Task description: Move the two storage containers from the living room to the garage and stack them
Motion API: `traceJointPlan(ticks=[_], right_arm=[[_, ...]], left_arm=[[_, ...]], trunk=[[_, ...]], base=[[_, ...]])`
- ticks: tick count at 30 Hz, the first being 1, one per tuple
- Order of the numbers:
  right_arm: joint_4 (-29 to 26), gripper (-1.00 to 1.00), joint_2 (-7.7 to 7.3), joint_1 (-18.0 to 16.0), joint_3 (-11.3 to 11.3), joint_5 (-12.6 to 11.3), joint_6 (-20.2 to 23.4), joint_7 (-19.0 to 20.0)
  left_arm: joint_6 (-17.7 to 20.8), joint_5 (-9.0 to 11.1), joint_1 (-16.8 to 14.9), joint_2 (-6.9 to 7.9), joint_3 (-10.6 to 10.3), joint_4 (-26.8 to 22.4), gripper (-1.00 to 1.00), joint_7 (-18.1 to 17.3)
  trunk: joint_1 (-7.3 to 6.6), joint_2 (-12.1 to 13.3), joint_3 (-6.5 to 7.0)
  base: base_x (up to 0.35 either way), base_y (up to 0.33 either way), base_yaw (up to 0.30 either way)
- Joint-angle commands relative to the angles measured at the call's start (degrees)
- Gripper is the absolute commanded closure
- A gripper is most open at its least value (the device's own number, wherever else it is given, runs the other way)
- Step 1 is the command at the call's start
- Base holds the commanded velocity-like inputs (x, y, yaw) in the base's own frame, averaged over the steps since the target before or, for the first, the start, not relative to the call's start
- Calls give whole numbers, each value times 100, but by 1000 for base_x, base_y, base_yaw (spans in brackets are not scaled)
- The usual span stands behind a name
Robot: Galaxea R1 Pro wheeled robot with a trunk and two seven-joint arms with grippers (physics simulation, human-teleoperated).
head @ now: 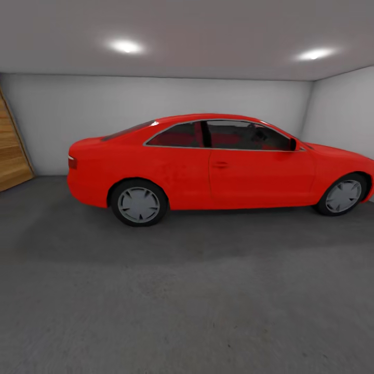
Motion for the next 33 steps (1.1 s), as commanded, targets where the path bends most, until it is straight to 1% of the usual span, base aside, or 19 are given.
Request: traceJointPlan(ticks=[1,3,4,9,14,33], right_arm=[[1,-100,1,0,77,-45,-20,-1],[1,-100,-3,0,141,-46,-21,-1],[1,-100,-2,0,1776,-46,-21,-1],[1,-100,-6,0,1777,-46,-18,-1],[1,-100,-7,0,1777,-46,-34,10],[1,-100,-7,0,1777,-39,-39,34]], left_arm=[[-11,0,-1,0,-4,-2,-100,1],[-12,-1,-1,0,-7,-2,-100,1],[-12,0,-1,0,-7,-2,-100,1],[-12,2,-1,1,-2,-2,-100,1],[-14,1,-1,1,1,-2,-100,1],[-13,-2,-1,1,-5,-2,-100,1]], trunk=[[0,-2,-4],[0,-2,-4],[0,-2,-4],[0,-2,-4],[0,-2,-4],[0,-2,-4]], base=[[0,0,251],[0,0,259],[0,0,264],[0,0,248],[0,0,23],[0,0,-227]])
